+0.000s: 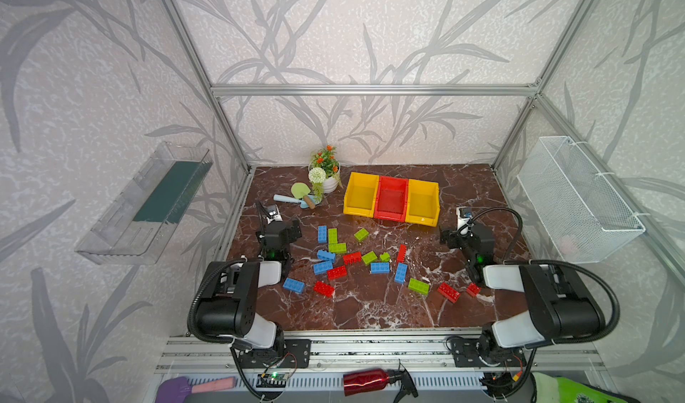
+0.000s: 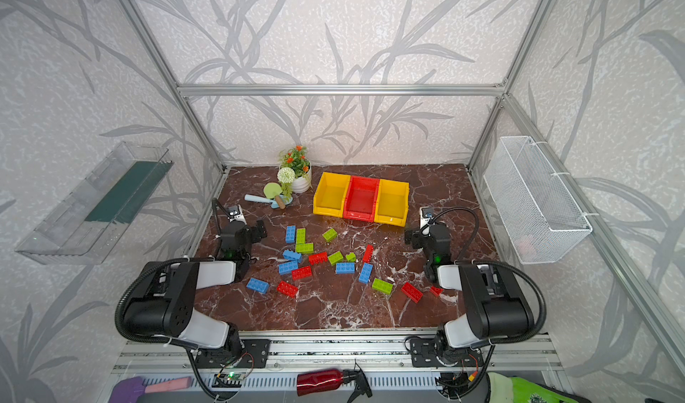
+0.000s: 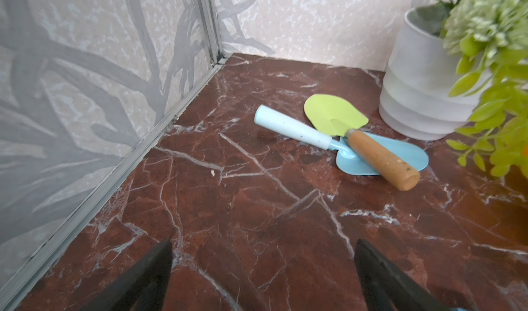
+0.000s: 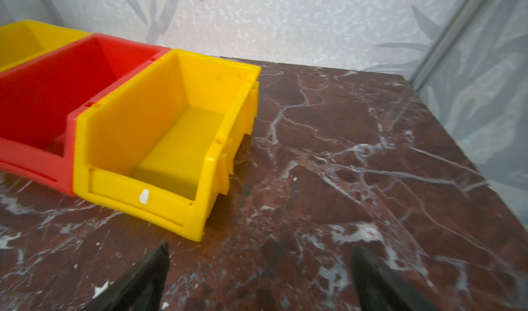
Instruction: Sort the legos into containers by color
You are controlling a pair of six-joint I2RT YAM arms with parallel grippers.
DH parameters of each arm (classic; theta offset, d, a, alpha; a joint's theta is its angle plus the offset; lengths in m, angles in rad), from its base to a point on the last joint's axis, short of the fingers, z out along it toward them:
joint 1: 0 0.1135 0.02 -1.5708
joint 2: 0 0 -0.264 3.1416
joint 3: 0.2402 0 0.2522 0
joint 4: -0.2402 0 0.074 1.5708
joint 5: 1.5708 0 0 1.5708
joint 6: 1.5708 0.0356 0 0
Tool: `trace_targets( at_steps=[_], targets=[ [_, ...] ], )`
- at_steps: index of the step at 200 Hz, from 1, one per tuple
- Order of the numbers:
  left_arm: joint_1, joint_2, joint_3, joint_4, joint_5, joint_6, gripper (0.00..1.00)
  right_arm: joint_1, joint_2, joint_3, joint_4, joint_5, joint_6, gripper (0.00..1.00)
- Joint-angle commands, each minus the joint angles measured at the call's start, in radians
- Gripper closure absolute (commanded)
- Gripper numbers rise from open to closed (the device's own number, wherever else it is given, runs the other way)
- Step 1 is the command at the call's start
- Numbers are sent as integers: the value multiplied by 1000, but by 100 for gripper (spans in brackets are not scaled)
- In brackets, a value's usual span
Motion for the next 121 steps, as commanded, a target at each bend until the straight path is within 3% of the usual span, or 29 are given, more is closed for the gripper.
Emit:
trace_targets(
  at_steps=[1,15,24,47,68,84,100,121],
  targets=[
    [5,-74,131,-292,-24,16,1,39,-121,211,-490,319,91,1],
    [2,-102,230,-456,-37,27,1,45,-114,371,-826,404,176,1],
    [-3,-125,272,-524,-47,31,1,50,-113,430,-954,411,228,1],
    [-12,-209,331,-643,18,0,1,114,-149,462,-1045,500,304,1],
    [-58,-290,352,-718,67,-93,1,152,-201,477,-1126,395,336,1],
    [-137,-345,342,-750,78,-152,1,179,-207,504,-1213,325,400,1],
    [-269,-383,339,-806,-20,-150,1,237,-183,541,-1294,313,446,0],
    [-382,-421,337,-886,-49,-215,1,330,-142,582,-1362,281,486,9]
  ],
)
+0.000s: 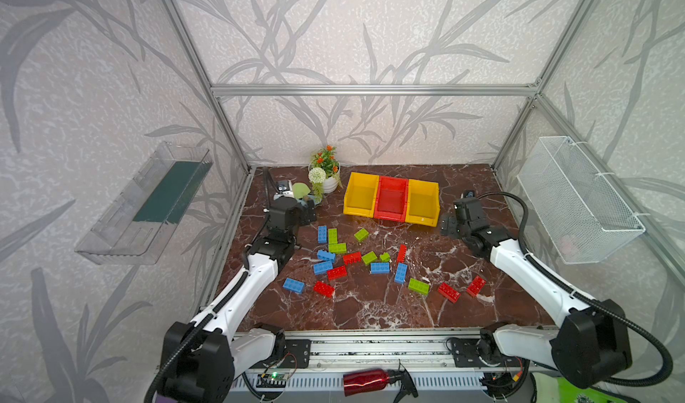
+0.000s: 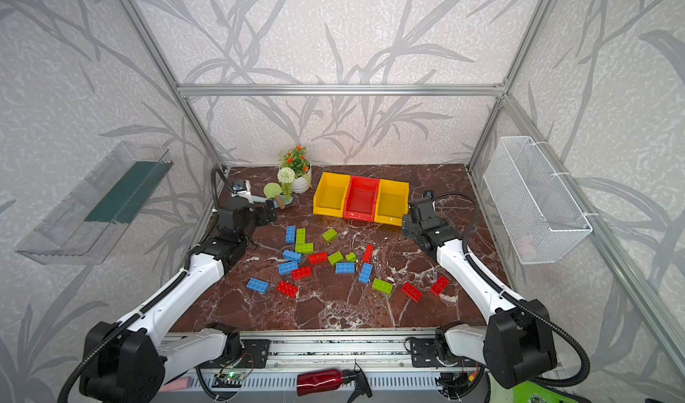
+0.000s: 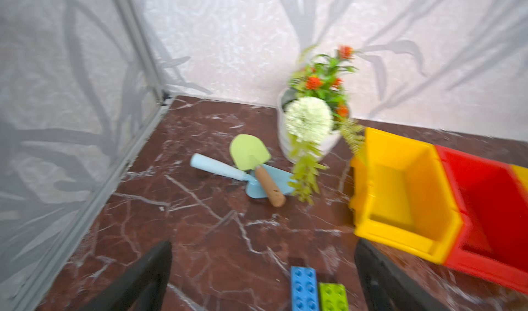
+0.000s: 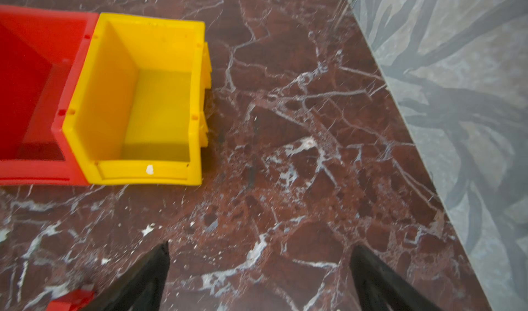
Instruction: Sort the legos into containers by color
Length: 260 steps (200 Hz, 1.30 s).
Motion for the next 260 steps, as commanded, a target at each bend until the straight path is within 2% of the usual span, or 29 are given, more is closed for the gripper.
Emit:
trace_targets(
  at_steps=[1,16,29,54,81,105,164,191,214,242,260],
  targets=[
    [-102,-45,-4,-164,-54,-92,1,91,34,66,-170,-59,98,9],
    [-171,-74,-13,-200,-38,-146,1,143,66,77,-171,-147,149,22],
    [-232,-94,-23,-218,-50,-180,1,189,91,82,-166,-178,198,26],
    [-328,-121,-59,-222,-78,-241,1,266,150,88,-132,-206,270,27],
    [-404,-115,-76,-217,-94,-275,1,288,239,119,-134,-298,356,29],
    [-452,-90,-64,-221,-107,-263,1,307,299,140,-125,-336,400,30],
    [-467,-53,-26,-213,-98,-169,1,319,451,204,-118,-347,446,34],
    [-467,-20,-1,-212,-90,-130,1,319,535,248,-137,-348,457,41],
    [-467,12,13,-191,-71,-115,1,320,592,285,-175,-349,474,50],
    [-466,68,58,-204,-95,-145,1,319,641,320,-206,-373,474,69],
    [-464,111,94,-202,-61,-118,1,319,642,334,-218,-378,462,80]
  ],
)
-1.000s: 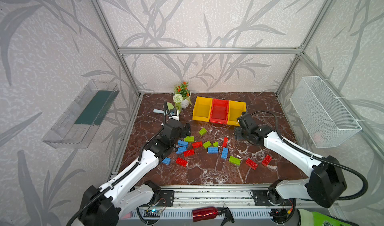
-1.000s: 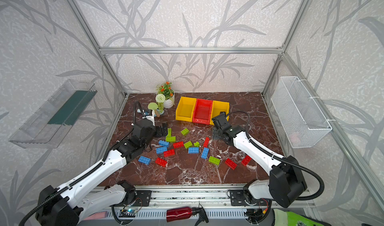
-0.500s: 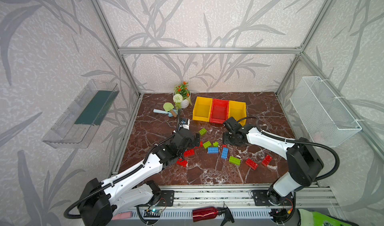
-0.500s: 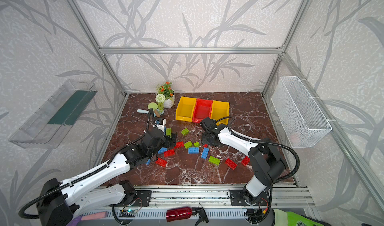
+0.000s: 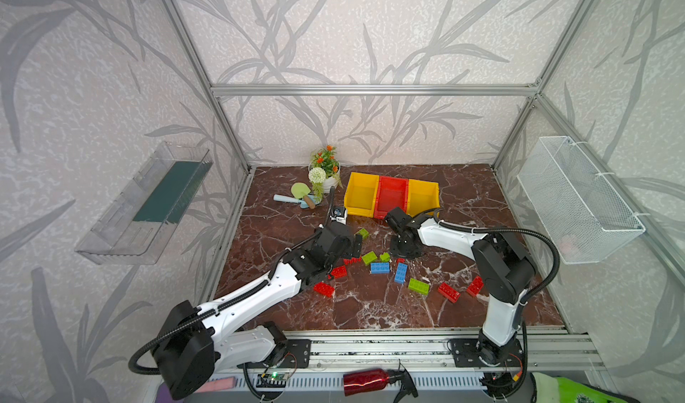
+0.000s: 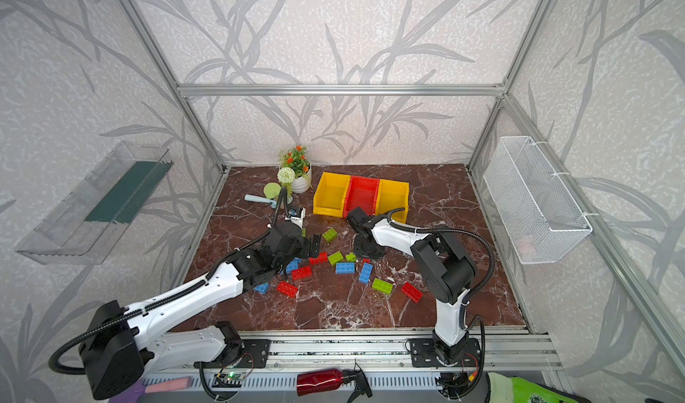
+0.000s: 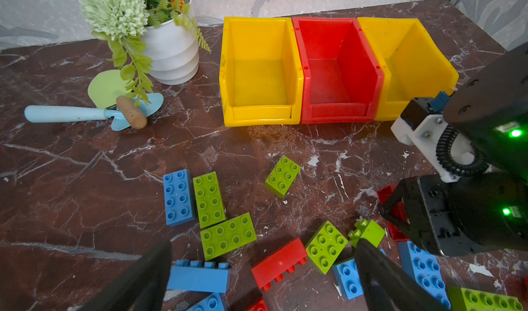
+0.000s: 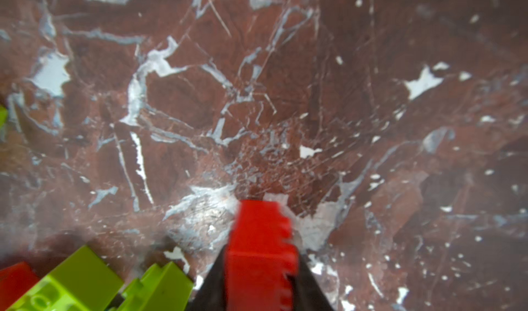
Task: Sort the legos into containers by color
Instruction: 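Lift the red brick with the right gripper over the nearest yellow bin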
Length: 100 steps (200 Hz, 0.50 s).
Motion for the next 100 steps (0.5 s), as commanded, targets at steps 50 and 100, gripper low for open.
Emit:
trace_targets(
  at_steps=[50,100],
  targets=[
    [1,143,151,20,59,83,1,-12,-12,124,-144,-11,-81,100],
    [5,226,256,31,64,141,1,-75,-58,219,-217,-14,-160,100]
  ],
)
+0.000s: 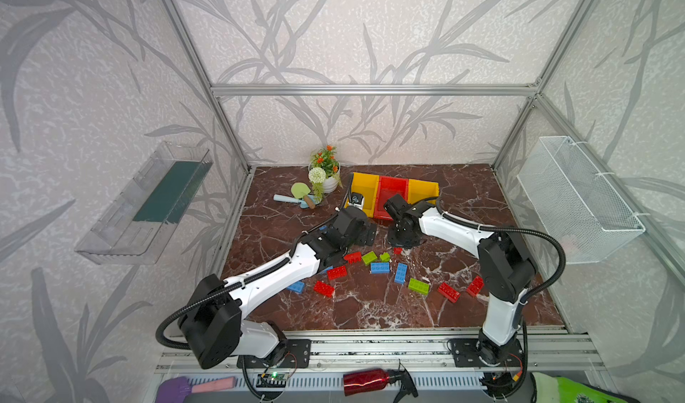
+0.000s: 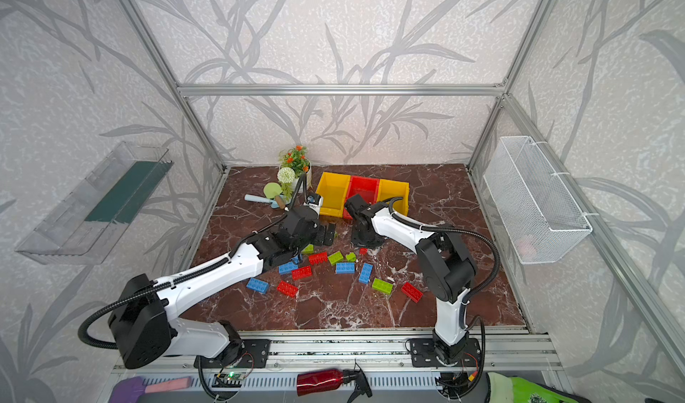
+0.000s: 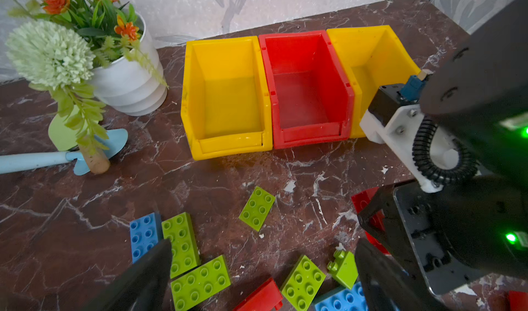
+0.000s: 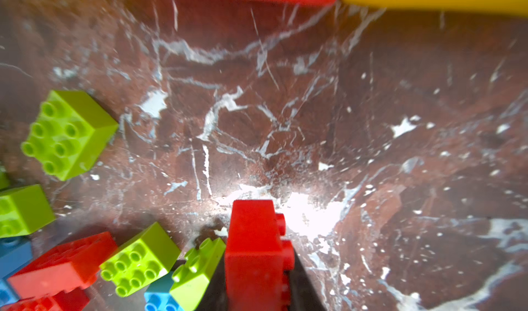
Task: Sort the legos into containers by color
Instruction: 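Lift the red brick with the right gripper over the nearest yellow bin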
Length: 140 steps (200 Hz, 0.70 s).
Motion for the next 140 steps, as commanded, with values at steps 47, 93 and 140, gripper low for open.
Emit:
trace_targets(
  at_steps=[47,93,140],
  targets=[
    [39,73,116,11,50,65,1,-146,-50,187,-131,9,-163,100],
    [101,95,153,20,91,45,1,-230,46,335,-137,23,-225,100],
    [131,113,195,4,96,54,1,-294,218,516,-162,30,-270,100]
  ],
)
